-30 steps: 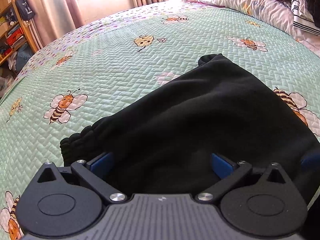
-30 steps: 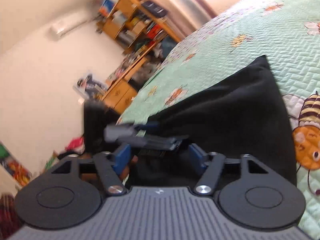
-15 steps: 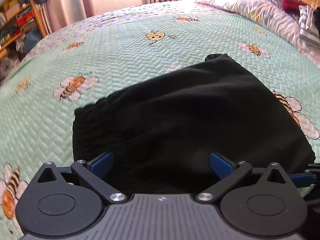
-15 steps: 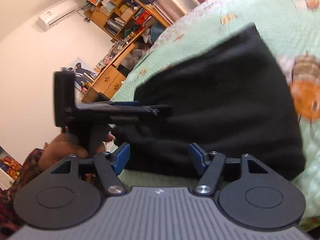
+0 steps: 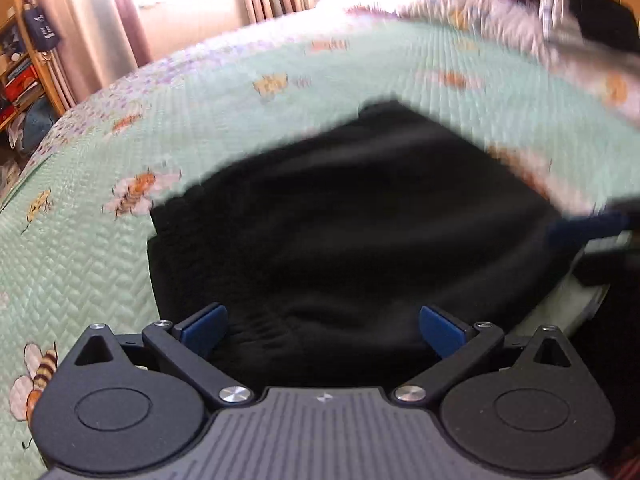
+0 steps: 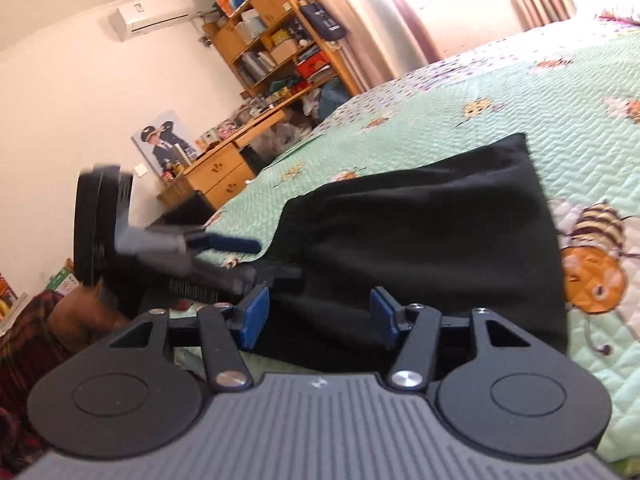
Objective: Fold clothes
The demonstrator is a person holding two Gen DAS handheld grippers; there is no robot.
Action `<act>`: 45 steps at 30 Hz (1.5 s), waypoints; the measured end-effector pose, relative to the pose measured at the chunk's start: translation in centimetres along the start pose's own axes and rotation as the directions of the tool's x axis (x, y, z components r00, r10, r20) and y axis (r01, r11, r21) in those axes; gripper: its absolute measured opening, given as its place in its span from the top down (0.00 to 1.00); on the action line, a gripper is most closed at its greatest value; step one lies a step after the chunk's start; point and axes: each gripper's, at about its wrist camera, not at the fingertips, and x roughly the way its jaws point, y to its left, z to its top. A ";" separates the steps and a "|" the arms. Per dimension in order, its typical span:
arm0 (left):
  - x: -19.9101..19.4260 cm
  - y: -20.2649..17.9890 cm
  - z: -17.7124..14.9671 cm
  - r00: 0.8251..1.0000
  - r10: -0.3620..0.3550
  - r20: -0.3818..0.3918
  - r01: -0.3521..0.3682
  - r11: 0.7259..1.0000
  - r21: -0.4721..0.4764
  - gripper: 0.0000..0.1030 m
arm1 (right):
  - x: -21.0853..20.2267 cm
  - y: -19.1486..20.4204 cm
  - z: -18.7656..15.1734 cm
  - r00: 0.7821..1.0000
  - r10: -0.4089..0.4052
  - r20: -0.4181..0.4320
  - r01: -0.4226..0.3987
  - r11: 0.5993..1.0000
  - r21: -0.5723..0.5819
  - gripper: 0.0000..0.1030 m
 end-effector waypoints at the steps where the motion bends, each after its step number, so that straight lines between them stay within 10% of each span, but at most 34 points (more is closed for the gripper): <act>1: 0.5 0.3 -0.4 1.000 -0.007 -0.010 0.006 1.000 -0.014 0.00 | 0.0 -0.2 -0.2 1.000 -0.013 -0.014 0.013 1.000 0.007 0.43; 9: 1.8 2.6 -1.3 0.998 0.000 -0.056 -0.008 0.988 -0.151 0.00 | 1.3 -1.4 -1.1 0.993 -0.087 -0.081 0.091 0.994 0.054 0.44; 26: -3.2 2.2 2.6 0.971 0.226 -0.084 -0.239 0.942 -0.237 0.01 | 2.1 3.8 3.7 0.983 -0.161 -0.090 0.156 0.985 -0.068 0.12; 36: -3.8 2.2 5.2 0.953 0.224 -0.204 -0.278 0.915 -0.293 0.01 | 3.5 4.1 8.2 0.922 -0.361 -0.142 0.359 0.933 -0.037 0.03; 45: -2.0 3.3 6.3 0.920 0.036 -0.391 -0.203 0.896 -0.395 0.01 | 7.8 2.0 10.7 0.816 -0.368 -0.446 0.418 0.908 0.014 0.03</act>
